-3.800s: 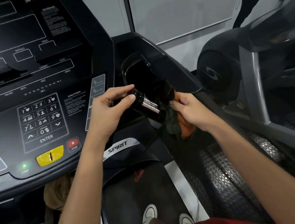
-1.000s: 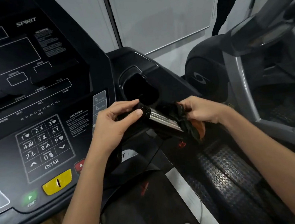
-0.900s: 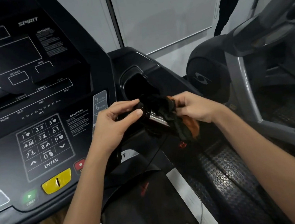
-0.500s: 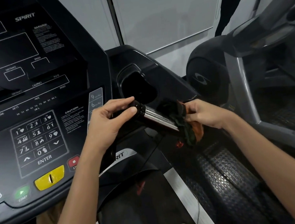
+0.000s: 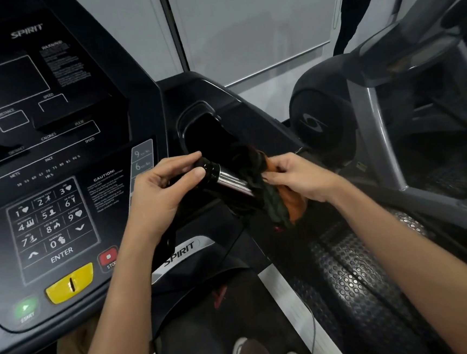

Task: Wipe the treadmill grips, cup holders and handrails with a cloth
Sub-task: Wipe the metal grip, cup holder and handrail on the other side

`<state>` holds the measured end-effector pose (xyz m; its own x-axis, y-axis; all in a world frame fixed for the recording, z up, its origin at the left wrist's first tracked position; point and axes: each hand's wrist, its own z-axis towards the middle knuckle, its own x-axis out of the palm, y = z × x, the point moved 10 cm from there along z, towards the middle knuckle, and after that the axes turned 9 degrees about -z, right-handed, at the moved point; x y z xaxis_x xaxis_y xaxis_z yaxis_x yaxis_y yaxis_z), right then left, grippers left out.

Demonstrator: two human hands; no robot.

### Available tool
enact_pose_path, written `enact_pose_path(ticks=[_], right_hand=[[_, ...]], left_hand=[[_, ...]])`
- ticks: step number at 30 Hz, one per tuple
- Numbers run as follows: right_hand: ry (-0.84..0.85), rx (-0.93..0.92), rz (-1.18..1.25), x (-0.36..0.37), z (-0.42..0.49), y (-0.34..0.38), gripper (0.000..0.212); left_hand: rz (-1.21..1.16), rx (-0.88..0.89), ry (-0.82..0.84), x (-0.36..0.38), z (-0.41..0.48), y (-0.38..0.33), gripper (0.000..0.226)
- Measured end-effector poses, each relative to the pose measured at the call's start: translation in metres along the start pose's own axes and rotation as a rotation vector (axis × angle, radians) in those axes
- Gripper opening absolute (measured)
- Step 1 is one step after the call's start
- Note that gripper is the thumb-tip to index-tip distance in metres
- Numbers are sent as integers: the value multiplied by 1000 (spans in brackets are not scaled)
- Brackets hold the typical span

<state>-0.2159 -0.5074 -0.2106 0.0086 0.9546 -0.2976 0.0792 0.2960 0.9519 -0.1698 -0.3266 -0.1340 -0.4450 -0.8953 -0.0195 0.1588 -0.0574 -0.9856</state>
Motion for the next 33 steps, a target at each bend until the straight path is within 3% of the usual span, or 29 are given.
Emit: enact_pose_path(ticks=[6,12,16,21,27,30,33], right_hand=[[-106,-16,-3,-11,-15,-6,18],[-162,-296,-176,26,-6,79,30],[-336,-370,-261,34,-16,92,42],[-480,-346,-75,14,-21,87,20],[-301,-321,-203,27,-10,94,21],[-420,-365,-135,19,-17,93,18],[-591,-502,-333,24,-38,88,28]], left_hand=[[15,6,7,0,1,-1,23],[19,-20,60,0,3,0,20],[-33,-40,81,0,3,2,31],[2,-41,115,2,5,3,19],[-1,-32,115,0,6,3,18],[11,-31,122,0,8,4,17],[1,-16,130,2,8,2,19]])
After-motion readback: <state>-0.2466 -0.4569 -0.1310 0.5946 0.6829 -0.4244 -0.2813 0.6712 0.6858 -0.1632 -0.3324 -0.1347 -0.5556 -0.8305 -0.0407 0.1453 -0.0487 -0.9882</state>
